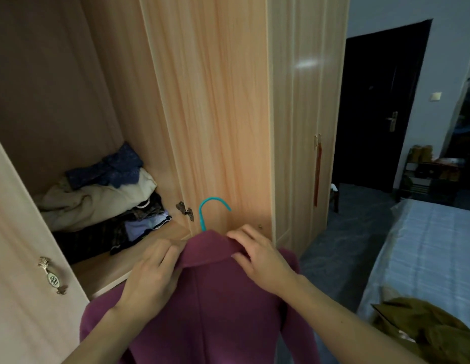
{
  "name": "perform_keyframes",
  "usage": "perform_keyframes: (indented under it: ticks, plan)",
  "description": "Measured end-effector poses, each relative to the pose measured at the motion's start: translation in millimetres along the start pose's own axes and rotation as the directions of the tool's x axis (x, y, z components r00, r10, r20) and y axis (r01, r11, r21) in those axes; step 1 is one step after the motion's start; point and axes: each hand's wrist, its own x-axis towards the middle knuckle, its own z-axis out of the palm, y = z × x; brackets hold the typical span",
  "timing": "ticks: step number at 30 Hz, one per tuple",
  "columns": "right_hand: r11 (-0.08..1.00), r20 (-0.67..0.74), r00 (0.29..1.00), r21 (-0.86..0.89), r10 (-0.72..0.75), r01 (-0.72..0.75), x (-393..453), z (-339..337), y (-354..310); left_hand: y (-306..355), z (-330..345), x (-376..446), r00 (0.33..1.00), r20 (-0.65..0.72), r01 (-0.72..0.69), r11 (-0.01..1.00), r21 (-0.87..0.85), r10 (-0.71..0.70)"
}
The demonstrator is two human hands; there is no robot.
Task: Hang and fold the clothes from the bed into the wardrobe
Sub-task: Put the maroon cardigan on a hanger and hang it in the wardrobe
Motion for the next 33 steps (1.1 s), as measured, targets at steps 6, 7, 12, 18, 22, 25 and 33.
perform_keyframes:
  ticks: [6,7,12,18,22,25,33]
  plan:
    - [0.993,-0.090,0.989,0.008,-0.120,0.121,22,22,-17,-14,-18,-17,0.998,-0.014,0.054,0.993,0.106,-0.053]
    - [0.991,-0.118,0.984,0.015,-0.132,0.135,27,29,-21,-16,-24,-22,0.997,-0.009,0.072,0.989,0.129,-0.072]
    - [0.985,-0.117,0.983,0.082,-0.142,0.152,51,69,-42,-42,-64,-38,0.971,0.191,0.106,0.976,0.191,-0.143]
    - [0.986,-0.049,0.986,0.043,-0.157,0.159,85,113,-58,-115,-98,-36,0.901,0.334,0.155,0.923,0.351,-0.278]
    - [0.981,-0.010,0.982,0.050,-0.187,0.187,116,135,-73,-173,-93,-36,0.887,0.307,0.127,0.823,0.554,-0.344]
    - [0.979,0.009,0.980,0.056,-0.198,0.198,137,150,-81,-221,-87,-35,0.843,0.360,0.089,0.763,0.641,-0.401]
    - [0.973,0.008,0.979,0.109,-0.205,0.203,167,185,-89,-266,-80,-40,0.637,0.501,-0.170,0.527,0.833,-0.586]
